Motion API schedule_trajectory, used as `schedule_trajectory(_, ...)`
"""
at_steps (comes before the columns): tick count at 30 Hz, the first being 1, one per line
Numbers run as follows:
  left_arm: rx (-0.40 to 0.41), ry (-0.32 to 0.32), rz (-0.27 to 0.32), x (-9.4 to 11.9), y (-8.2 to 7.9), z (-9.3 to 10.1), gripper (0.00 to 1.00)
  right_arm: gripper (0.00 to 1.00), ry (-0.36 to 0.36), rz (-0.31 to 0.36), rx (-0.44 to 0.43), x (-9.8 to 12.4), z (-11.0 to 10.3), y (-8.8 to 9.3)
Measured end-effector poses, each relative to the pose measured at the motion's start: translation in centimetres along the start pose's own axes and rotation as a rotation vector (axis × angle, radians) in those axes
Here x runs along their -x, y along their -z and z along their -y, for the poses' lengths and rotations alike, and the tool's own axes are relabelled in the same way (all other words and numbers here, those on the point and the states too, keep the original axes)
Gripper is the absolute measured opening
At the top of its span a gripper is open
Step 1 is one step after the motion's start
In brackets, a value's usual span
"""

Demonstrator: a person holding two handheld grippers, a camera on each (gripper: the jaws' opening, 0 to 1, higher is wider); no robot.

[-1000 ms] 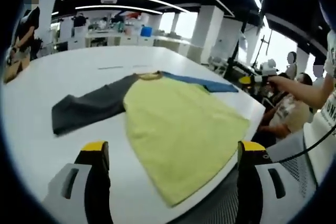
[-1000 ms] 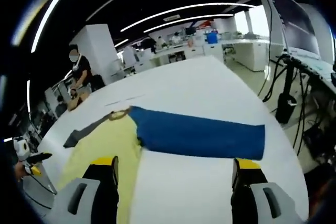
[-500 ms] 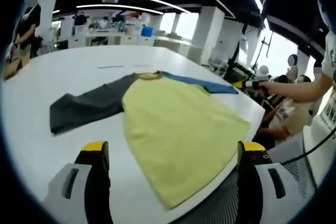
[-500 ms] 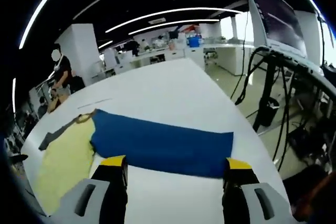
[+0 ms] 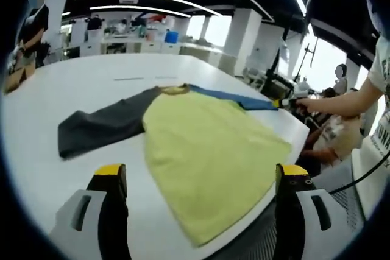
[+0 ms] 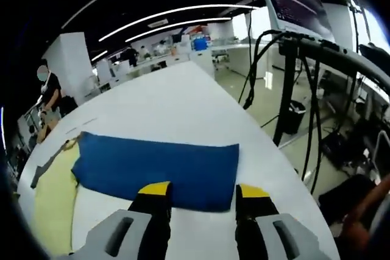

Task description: Fold the garment on the visible template until the final outline fits inside the template.

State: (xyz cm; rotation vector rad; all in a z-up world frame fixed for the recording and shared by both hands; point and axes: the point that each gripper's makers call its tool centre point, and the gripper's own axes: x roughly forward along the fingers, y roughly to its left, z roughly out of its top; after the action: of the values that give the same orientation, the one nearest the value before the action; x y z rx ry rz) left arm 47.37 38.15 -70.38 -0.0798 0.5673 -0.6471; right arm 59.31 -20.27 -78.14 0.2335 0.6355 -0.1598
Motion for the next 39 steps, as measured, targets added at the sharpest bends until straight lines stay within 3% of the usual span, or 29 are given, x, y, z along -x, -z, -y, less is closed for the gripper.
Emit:
schedule_trajectory(6, -0.005, -0.002, -0.004, 0.0, -0.1, 0.1, 0.99, 0.2, 0.052, -0.009, 0.042, 0.0, 0.7, 0.2)
schedule_trajectory(10, -0.015, -0.003, -0.008, 0.0, 0.0, 0.1, 0.99, 0.12, 0.106, -0.027, 0.135, 0.3, 1.4, 0.7)
schedule_trajectory(19, -0.031, 0.01, -0.018, -0.1, 0.0, 0.4, 0.99, 0.03, 0.129, -0.035, 0.118, 0.6, 1.0, 0.9)
schedule_trajectory(31, -0.059, 0.041, -0.007, -0.4, -0.3, 0.3, 0.99, 0.0, 0.129, -0.049, 0.117, 0.7, 0.3, 1.1)
schedule_trajectory(39, -0.079, 0.053, 0.001, -0.6, -0.7, 0.1, 0.99, 0.0, 0.124, -0.055, 0.061, 0.9, 0.1, 1.2)
